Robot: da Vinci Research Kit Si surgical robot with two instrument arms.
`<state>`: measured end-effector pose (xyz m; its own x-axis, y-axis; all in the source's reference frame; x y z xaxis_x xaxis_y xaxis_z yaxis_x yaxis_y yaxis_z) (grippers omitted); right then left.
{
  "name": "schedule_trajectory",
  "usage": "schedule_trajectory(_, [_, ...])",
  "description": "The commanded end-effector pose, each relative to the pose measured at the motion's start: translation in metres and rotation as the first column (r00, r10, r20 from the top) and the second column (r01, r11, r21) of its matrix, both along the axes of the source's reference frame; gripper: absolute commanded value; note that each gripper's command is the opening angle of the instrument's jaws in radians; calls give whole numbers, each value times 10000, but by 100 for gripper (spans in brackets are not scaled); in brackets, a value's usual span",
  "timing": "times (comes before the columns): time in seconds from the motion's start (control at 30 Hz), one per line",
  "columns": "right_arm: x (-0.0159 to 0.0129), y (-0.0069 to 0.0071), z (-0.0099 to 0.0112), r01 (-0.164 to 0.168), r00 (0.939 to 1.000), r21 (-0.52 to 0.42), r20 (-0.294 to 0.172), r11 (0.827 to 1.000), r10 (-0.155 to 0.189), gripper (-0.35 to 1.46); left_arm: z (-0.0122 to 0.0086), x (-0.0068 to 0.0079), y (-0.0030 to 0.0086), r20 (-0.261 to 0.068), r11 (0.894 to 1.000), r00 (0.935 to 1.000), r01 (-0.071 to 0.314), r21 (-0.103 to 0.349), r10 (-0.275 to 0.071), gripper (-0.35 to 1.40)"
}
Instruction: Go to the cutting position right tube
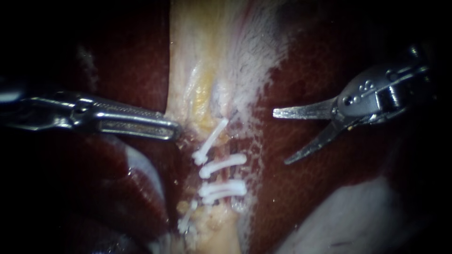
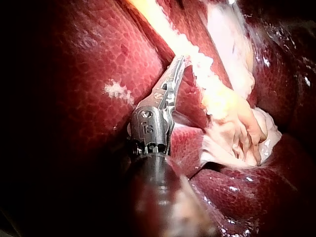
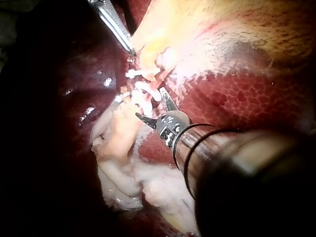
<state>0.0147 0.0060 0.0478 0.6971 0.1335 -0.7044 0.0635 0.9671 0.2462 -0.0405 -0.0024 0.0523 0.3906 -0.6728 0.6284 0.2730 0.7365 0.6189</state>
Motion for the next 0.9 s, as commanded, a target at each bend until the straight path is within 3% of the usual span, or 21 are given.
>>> schedule_trajectory(0.03, [0, -1, 1, 40, 10000, 31, -25, 10000, -40, 144, 0, 0, 0, 0, 10000, 10000, 2, -1, -2, -35])
schedule_trajectory(0.07, [0, -1, 2, 117, 9999, 23, -61, 9999, -117, 144, -1, 0, 0, 2, 10000, 10000, 0, 1, 0, -35])
schedule_trajectory(0.2, [0, -8, 9, -103, 9999, 782, -1, 9969, 104, 144, -7, 3, 7, 33, 10000, 10000, -20, 59, 19, -35])
schedule_trajectory(0.4, [7, -31, 32, -220, 9998, 1825, 77, 9830, 209, 144, -34, 16, 31, -1, 9997, 9998, 205, 123, -205, -35])
schedule_trajectory(0.6, [16, -55, 50, 17, 9999, 3082, 98, 9513, -50, 139, -74, 32, 52, 253, 9987, 9986, 464, -189, -459, -35])
schedule_trajectory(0.9, [25, -74, 65, 16, 9993, 4027, 345, 9153, -170, 118, -126, 43, 63, 516, 9967, 9968, 639, -504, -613, -35])
